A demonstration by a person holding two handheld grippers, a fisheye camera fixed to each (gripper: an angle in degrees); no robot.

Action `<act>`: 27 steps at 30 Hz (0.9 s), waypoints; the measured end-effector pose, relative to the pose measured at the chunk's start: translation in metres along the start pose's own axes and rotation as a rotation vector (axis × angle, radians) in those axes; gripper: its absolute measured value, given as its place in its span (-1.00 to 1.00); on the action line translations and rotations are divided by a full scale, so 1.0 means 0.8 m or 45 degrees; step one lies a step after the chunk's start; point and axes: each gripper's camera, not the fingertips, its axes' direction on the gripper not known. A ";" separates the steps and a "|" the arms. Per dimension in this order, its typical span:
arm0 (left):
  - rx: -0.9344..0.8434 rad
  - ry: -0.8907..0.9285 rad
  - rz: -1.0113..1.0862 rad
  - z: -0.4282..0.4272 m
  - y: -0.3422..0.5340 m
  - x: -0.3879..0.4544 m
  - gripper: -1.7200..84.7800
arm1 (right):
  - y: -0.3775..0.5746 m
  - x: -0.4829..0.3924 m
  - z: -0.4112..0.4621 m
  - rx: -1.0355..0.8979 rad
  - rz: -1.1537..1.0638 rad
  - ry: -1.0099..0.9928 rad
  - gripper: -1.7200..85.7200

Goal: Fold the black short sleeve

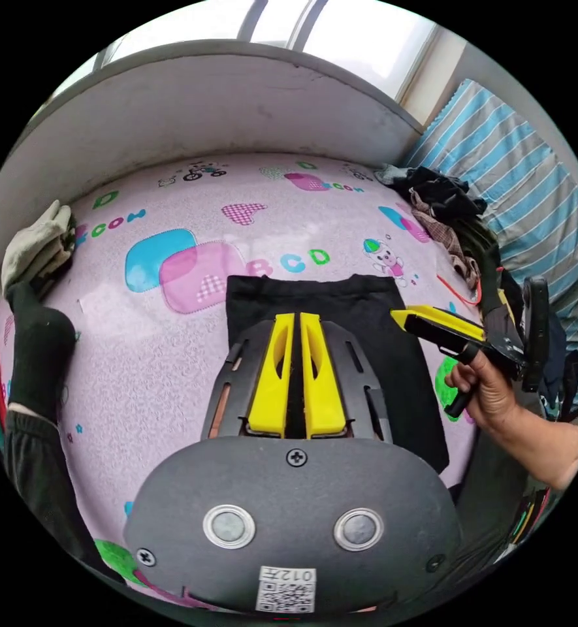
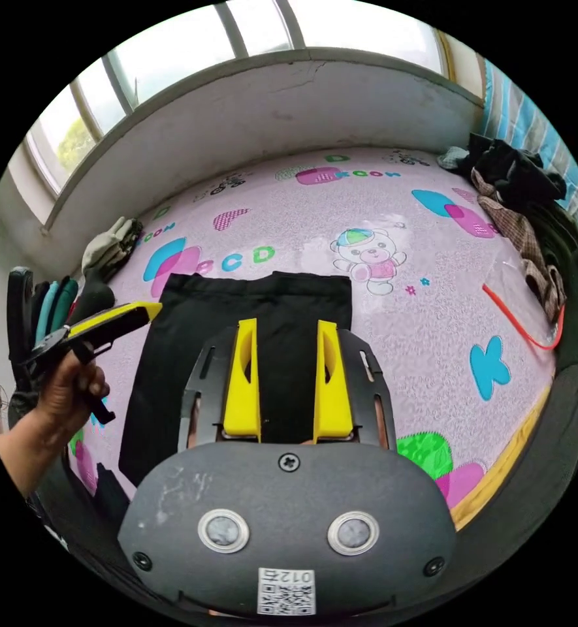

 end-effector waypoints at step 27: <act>-0.202 0.066 0.113 0.025 0.014 0.069 -0.96 | 0.016 -0.097 0.026 -0.149 -0.177 0.126 -0.64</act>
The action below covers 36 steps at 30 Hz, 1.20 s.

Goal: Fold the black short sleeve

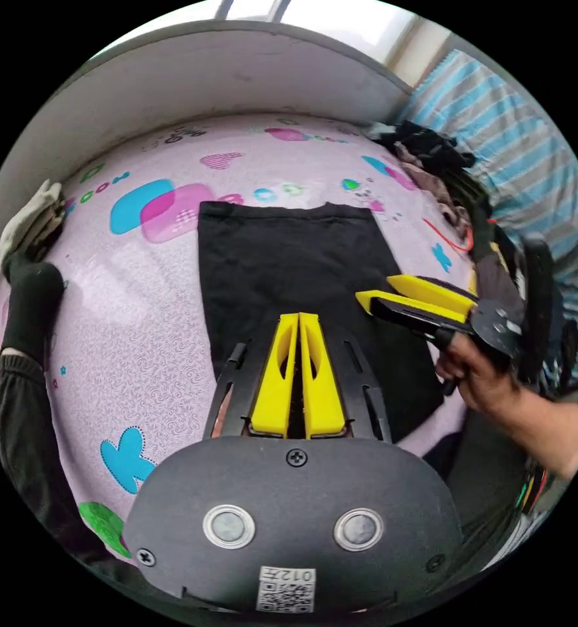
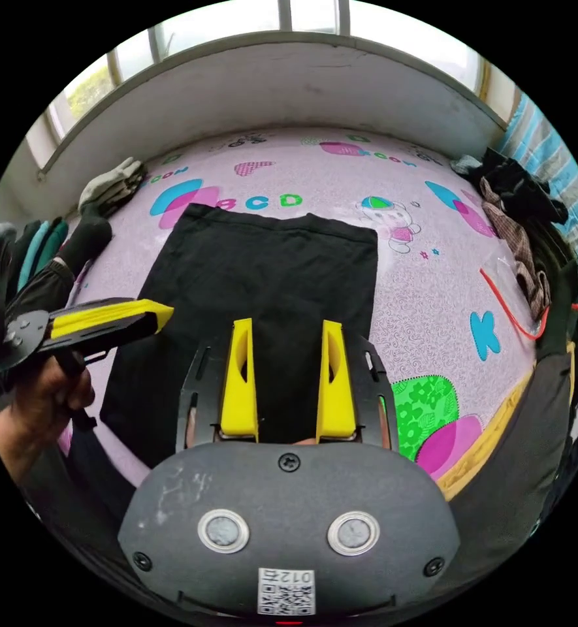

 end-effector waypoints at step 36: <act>-0.580 -0.333 0.974 0.010 -0.098 0.008 -0.96 | -0.102 0.024 -0.034 -0.647 -1.204 -0.033 -0.81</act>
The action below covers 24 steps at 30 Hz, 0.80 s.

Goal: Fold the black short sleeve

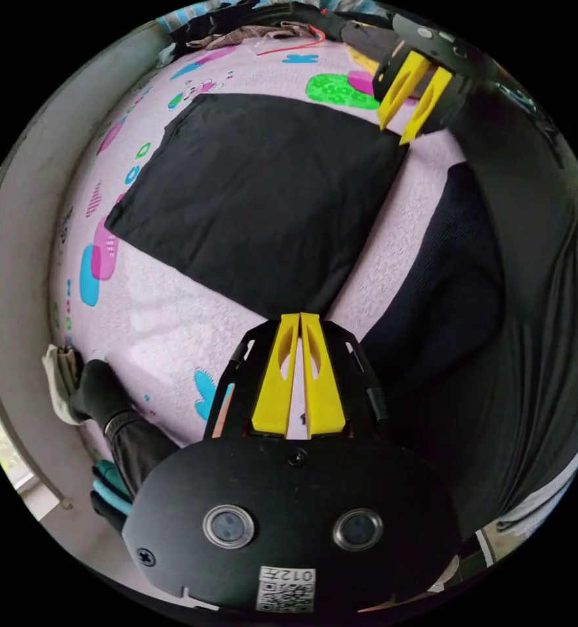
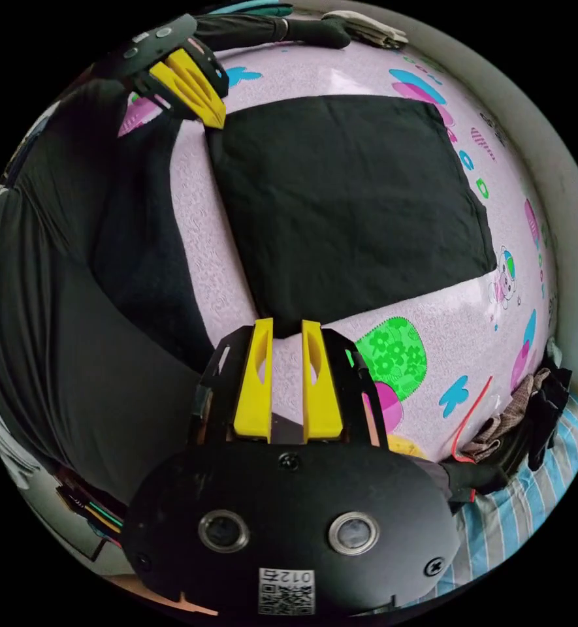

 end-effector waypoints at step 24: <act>0.697 1.097 -1.102 0.158 0.119 -0.447 -0.73 | 0.206 0.398 0.065 0.781 1.229 -1.060 -0.73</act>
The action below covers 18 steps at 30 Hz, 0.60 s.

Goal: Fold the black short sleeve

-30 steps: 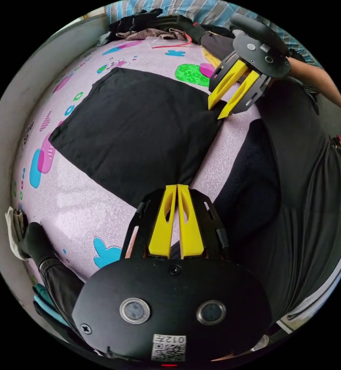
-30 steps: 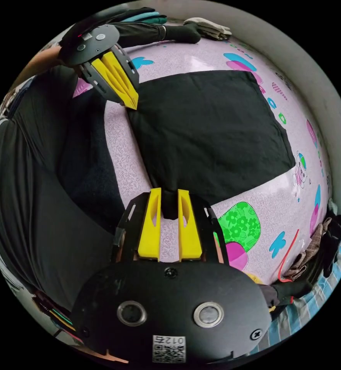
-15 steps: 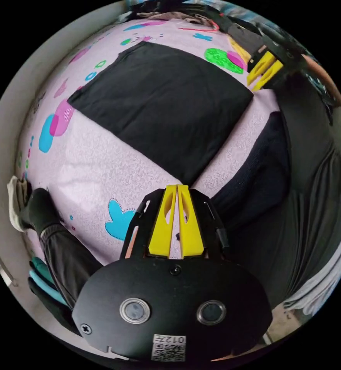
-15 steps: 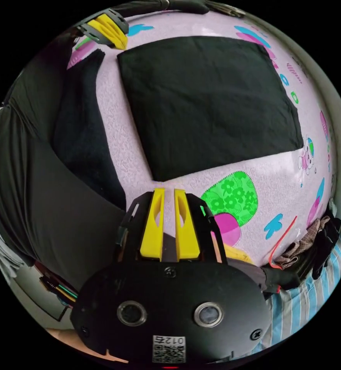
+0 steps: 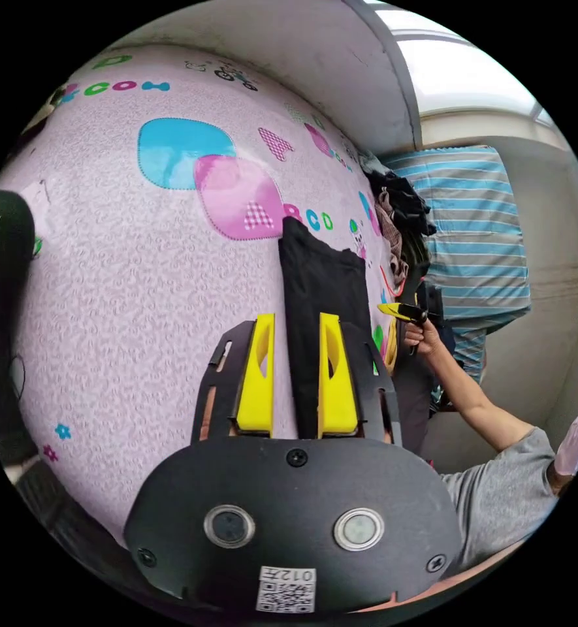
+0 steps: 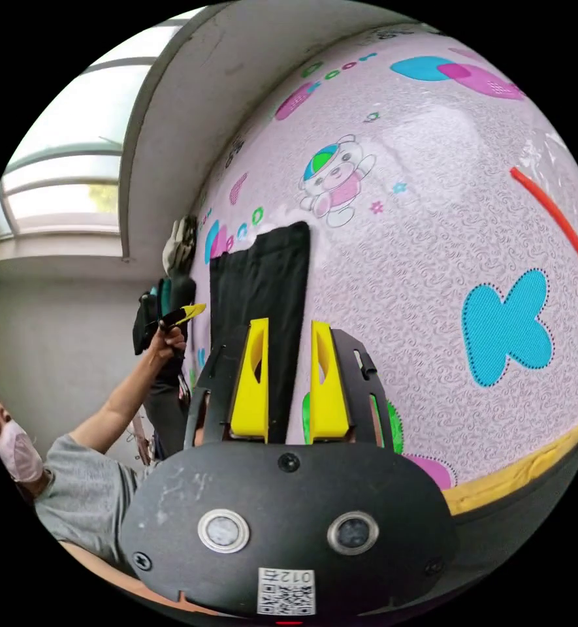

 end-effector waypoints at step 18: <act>-0.065 0.087 0.156 0.013 -0.055 -0.126 -0.72 | -0.045 0.081 -0.020 -0.115 -0.155 -0.096 -0.79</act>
